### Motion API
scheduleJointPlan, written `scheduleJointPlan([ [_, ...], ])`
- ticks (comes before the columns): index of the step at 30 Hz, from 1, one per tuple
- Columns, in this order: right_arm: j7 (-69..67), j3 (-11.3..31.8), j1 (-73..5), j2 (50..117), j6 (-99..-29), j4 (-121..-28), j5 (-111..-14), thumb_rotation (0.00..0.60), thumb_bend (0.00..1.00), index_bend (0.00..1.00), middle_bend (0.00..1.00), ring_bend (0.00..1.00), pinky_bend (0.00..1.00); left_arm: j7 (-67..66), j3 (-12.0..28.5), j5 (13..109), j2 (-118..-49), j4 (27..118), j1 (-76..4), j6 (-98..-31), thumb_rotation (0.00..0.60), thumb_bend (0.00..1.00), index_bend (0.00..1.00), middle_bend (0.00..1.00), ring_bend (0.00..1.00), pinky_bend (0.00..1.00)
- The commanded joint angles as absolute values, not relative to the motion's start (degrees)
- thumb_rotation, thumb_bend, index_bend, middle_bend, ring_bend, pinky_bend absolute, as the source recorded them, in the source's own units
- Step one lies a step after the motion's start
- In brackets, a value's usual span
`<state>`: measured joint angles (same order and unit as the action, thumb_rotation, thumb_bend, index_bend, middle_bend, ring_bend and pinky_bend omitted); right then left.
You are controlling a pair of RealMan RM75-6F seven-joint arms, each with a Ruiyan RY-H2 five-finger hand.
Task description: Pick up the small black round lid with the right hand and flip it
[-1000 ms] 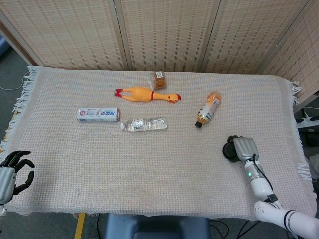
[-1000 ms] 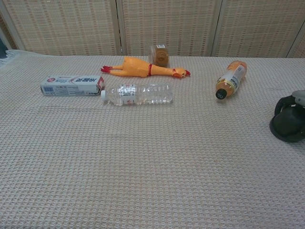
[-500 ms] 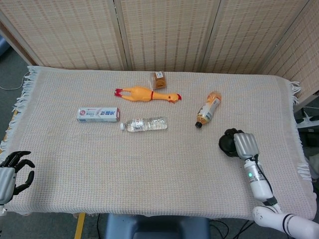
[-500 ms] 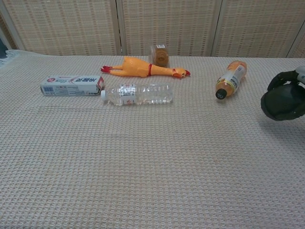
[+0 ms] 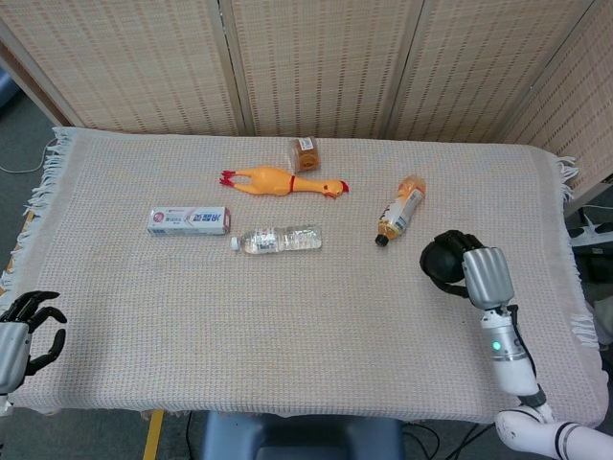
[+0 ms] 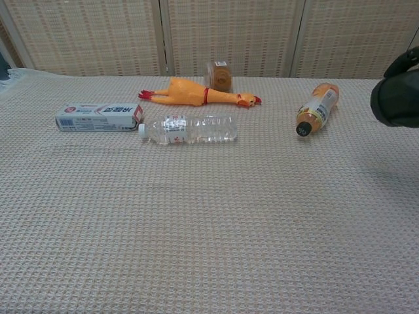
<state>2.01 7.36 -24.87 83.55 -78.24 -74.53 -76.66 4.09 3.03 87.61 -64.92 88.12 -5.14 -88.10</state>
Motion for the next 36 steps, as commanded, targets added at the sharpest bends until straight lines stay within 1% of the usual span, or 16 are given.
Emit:
scheduleJointPlan([
  [1, 28.5, 7.8, -25.5, 76.7, -63.6, -85.5, -56.6, 0.6, 0.3, 0.73, 0.57, 0.66, 0.74, 4.2, 3.1, 87.5, -64.8, 88.2, -5.0, -88.2, 0.6, 0.44, 0.5, 0.26, 0.19, 0.45],
  [3, 35.1, 7.8, -26.4, 76.4, -63.0, -87.2, -50.9, 0.6, 0.3, 0.73, 0.57, 0.66, 0.75, 4.2, 3.1, 87.4, -64.7, 88.3, -5.0, -88.2, 0.6, 0.44, 0.5, 0.26, 0.19, 0.45],
  [5, 39.1, 7.8, -27.2, 76.6, -63.1, -88.3, -47.3, 0.6, 0.3, 0.73, 0.57, 0.66, 0.75, 4.2, 3.2, 87.3, -64.7, 88.4, -5.0, -88.2, 0.6, 0.44, 0.51, 0.26, 0.19, 0.45],
  [7, 38.6, 8.0, -27.5, 77.1, -63.3, -88.6, -47.7, 0.6, 0.3, 0.73, 0.57, 0.66, 0.75, 4.2, 3.1, 87.3, -64.6, 88.4, -5.0, -88.1, 0.6, 0.44, 0.51, 0.26, 0.19, 0.45],
  [10, 31.1, 8.1, -26.8, 78.3, -64.6, -87.8, -55.1, 0.6, 0.3, 0.73, 0.57, 0.66, 0.75, 4.3, 3.1, 87.3, -64.6, 88.4, -5.0, -87.9, 0.6, 0.44, 0.51, 0.26, 0.19, 0.45],
  [13, 17.3, 7.7, -25.4, 79.1, -67.0, -86.5, -66.8, 0.6, 0.3, 0.73, 0.57, 0.67, 0.75, 4.2, 3.1, 87.2, -64.6, 88.4, -5.1, -87.7, 0.6, 0.44, 0.51, 0.26, 0.19, 0.45],
  [14, 11.0, 7.3, -25.0, 79.3, -68.4, -85.6, -71.7, 0.6, 0.3, 0.73, 0.57, 0.67, 0.75, 4.2, 3.0, 87.2, -64.6, 88.5, -5.1, -87.7, 0.6, 0.44, 0.52, 0.26, 0.19, 0.45],
  [16, 1.4, 6.6, -24.5, 79.6, -70.9, -84.2, -78.4, 0.6, 0.3, 0.73, 0.57, 0.67, 0.75, 4.2, 3.0, 87.3, -64.6, 88.5, -5.1, -87.5, 0.6, 0.44, 0.52, 0.26, 0.19, 0.45],
  [17, -4.7, 6.3, -24.2, 80.1, -73.2, -82.8, -82.2, 0.6, 0.3, 0.73, 0.57, 0.67, 0.75, 4.2, 2.9, 87.3, -64.6, 88.6, -5.1, -87.5, 0.6, 0.44, 0.52, 0.27, 0.19, 0.45],
  [20, -15.5, 6.0, -23.8, 82.2, -79.1, -77.5, -88.9, 0.6, 0.3, 0.73, 0.57, 0.67, 0.75, 4.1, 3.0, 87.3, -64.6, 88.6, -5.1, -87.6, 0.6, 0.44, 0.52, 0.27, 0.19, 0.45],
  [23, -20.0, 5.9, -23.6, 84.0, -82.0, -73.0, -91.1, 0.6, 0.3, 0.73, 0.57, 0.67, 0.75, 4.2, 3.0, 87.3, -64.5, 88.7, -5.1, -87.6, 0.6, 0.44, 0.52, 0.27, 0.19, 0.45],
  [25, -20.4, 5.6, -23.7, 83.8, -81.1, -72.0, -90.9, 0.6, 0.3, 0.73, 0.57, 0.67, 0.75, 4.1, 2.9, 87.2, -64.5, 88.7, -5.1, -87.5, 0.6, 0.44, 0.52, 0.27, 0.19, 0.45],
  [29, -14.7, 4.9, -24.2, 81.0, -74.3, -74.2, -87.1, 0.6, 0.3, 0.73, 0.57, 0.67, 0.75, 3.9, 2.9, 87.0, -64.5, 88.9, -5.1, -87.2, 0.6, 0.44, 0.52, 0.27, 0.19, 0.45],
  [32, -1.7, 5.5, -24.1, 79.1, -68.5, -77.7, -79.9, 0.6, 0.3, 0.73, 0.57, 0.67, 0.75, 3.8, 2.9, 87.0, -64.4, 89.0, -5.1, -87.1, 0.6, 0.44, 0.52, 0.27, 0.19, 0.45],
  [34, 6.5, 6.3, -24.0, 78.7, -66.6, -79.5, -75.0, 0.6, 0.3, 0.73, 0.57, 0.67, 0.75, 3.8, 2.9, 86.9, -64.3, 89.1, -5.1, -87.1, 0.6, 0.44, 0.53, 0.27, 0.19, 0.45],
  [36, 15.9, 7.2, -23.8, 79.0, -66.1, -81.3, -69.2, 0.6, 0.3, 0.73, 0.57, 0.67, 0.75, 3.8, 2.9, 86.9, -64.3, 89.2, -5.1, -87.1, 0.6, 0.44, 0.53, 0.28, 0.19, 0.45],
])
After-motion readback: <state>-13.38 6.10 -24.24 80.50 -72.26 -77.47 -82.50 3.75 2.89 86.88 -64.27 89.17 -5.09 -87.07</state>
